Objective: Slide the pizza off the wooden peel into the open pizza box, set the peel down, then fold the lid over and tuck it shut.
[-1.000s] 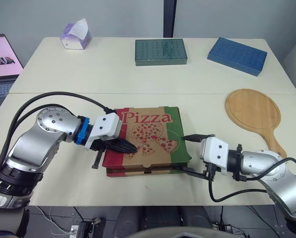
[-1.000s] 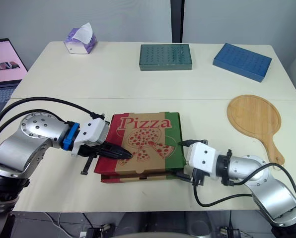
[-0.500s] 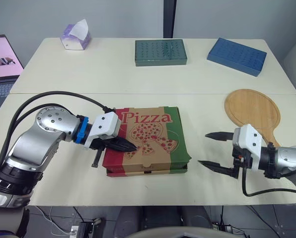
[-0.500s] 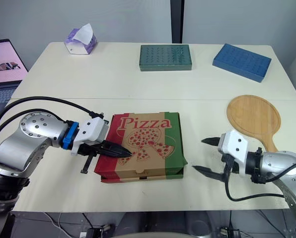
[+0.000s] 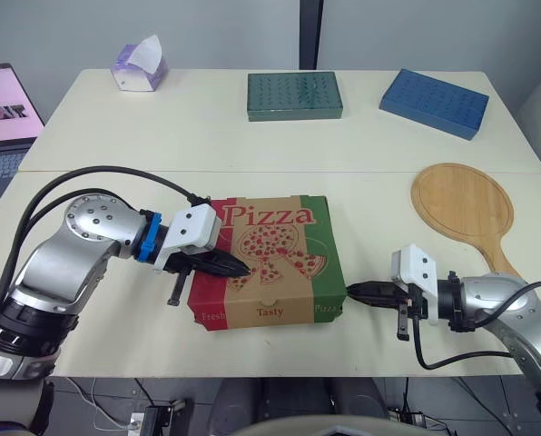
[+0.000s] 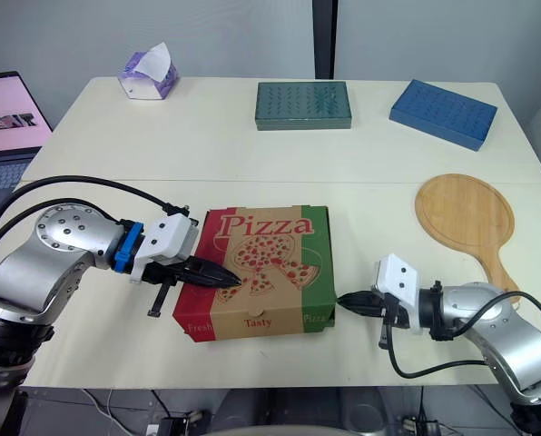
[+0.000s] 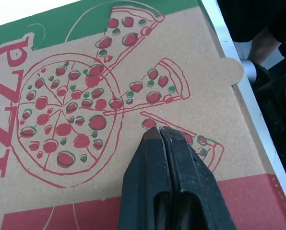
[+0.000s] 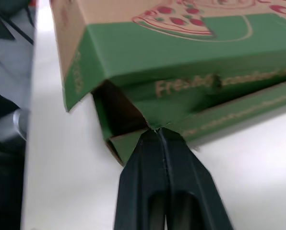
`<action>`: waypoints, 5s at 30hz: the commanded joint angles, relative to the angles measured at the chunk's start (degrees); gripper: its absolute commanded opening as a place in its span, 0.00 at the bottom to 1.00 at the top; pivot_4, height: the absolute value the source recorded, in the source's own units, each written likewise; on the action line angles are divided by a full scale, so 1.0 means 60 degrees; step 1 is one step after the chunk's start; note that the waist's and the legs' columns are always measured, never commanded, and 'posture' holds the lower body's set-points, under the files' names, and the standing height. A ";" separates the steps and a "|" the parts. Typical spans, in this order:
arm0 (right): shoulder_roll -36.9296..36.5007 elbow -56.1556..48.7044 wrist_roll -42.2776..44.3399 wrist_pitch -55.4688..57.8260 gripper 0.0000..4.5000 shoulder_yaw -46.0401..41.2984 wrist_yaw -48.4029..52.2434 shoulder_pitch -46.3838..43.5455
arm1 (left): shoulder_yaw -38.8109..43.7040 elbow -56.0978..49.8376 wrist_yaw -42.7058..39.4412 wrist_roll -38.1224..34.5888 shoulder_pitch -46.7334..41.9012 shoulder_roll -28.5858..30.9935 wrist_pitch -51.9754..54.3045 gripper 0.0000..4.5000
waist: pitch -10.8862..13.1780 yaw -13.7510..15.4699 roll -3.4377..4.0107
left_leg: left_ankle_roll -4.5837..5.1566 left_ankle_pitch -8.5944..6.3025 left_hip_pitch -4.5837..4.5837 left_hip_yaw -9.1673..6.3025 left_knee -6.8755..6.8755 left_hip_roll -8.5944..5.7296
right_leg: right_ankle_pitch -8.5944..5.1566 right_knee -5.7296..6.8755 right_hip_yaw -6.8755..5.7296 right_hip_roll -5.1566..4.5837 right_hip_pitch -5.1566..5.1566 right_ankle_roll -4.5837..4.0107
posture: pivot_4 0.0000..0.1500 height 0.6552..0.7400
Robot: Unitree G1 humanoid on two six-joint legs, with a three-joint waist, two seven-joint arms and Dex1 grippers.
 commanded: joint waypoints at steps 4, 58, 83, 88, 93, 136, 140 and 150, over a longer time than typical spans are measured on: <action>0.0339 -0.0298 0.0264 -0.0039 0.01 0.0226 -0.0029 -0.0367 | -0.0121 0.0064 0.0039 0.0380 -0.0077 0.0139 0.0099 0.00 | 0.0000 -0.0003 0.0000 | 0.0000 0.0000 0.0001 -0.0001 0.0000 0.0001 | 0.0000 0.0000 -0.0001 0.0001 -0.0001 0.0000 | 1.00 1.00; 0.0634 -0.1185 -0.2345 -0.1810 0.99 0.1110 -0.1244 -0.1259 | 0.0100 -0.0588 -0.0531 -0.0322 -0.0512 0.0251 0.0690 0.00 | 0.0002 0.0003 -0.0003 | -0.0001 0.0001 -0.0014 -0.0006 0.0005 -0.0001 | 0.0000 0.0000 -0.0005 0.0001 -0.0012 0.0001 | 1.00 1.00; 0.0515 -0.1955 0.0913 0.0418 0.99 -0.0786 -0.1043 -0.0495 | -0.0282 -0.0568 -0.0468 0.0369 0.0020 0.0285 0.0195 0.00 | 0.0001 -0.0003 -0.0002 | 0.0000 0.0000 -0.0009 -0.0007 0.0004 0.0000 | 0.0000 0.0004 -0.0003 0.0002 -0.0007 0.0000 | 1.00 1.00; 0.0501 -0.1343 -0.0039 0.0428 0.85 0.0311 -0.1292 -0.1117 | -0.0153 -0.0471 -0.0385 0.0266 -0.0120 0.0216 0.0281 0.00 | 0.0001 -0.0020 -0.0002 | 0.0001 0.0000 -0.0007 -0.0006 0.0003 0.0000 | 0.0000 0.0004 -0.0003 0.0003 -0.0007 0.0000 | 1.00 1.00; 0.0720 -0.0848 -0.0947 -0.0035 0.47 0.1532 -0.1217 -0.1300 | 0.0024 -0.0526 -0.0342 0.0115 -0.0154 0.0256 0.0399 0.00 | 0.0001 -0.0009 -0.0002 | 0.0000 0.0000 -0.0011 -0.0005 0.0004 -0.0001 | 0.0000 0.0004 -0.0003 0.0003 -0.0011 0.0000 | 1.00 1.00; 0.0882 -0.0355 -0.1290 -0.0650 0.01 0.1936 -0.0547 -0.1553 | 0.2822 -0.1135 0.0265 -0.0402 0.3693 0.1738 0.0005 0.00 | 0.0003 -0.0067 -0.0001 | 0.0000 -0.0001 -0.0010 0.0001 -0.0008 0.0005 | -0.0001 0.0008 0.0000 0.0002 -0.0023 0.0000 | 1.00 1.00; 0.0909 -0.0370 -0.1289 -0.0635 0.01 0.1938 -0.0564 -0.1543 | 0.3044 -0.1184 0.0405 -0.0533 0.3902 0.1735 0.0153 0.00 | 0.0003 -0.0064 -0.0002 | 0.0000 -0.0001 -0.0011 0.0002 -0.0007 0.0003 | 0.0000 0.0007 0.0001 0.0001 -0.0024 0.0000 | 1.00 1.00; 0.0920 -0.0235 -0.1439 -0.0739 0.01 0.2006 -0.0535 -0.1533 | 0.4056 -0.1099 0.0741 -0.1590 0.3236 0.1928 0.1492 0.00 | 0.0003 -0.0065 -0.0002 | 0.0000 -0.0001 -0.0012 0.0002 -0.0007 0.0003 | -0.0001 0.0006 -0.0001 0.0001 -0.0024 0.0000 | 1.00 1.00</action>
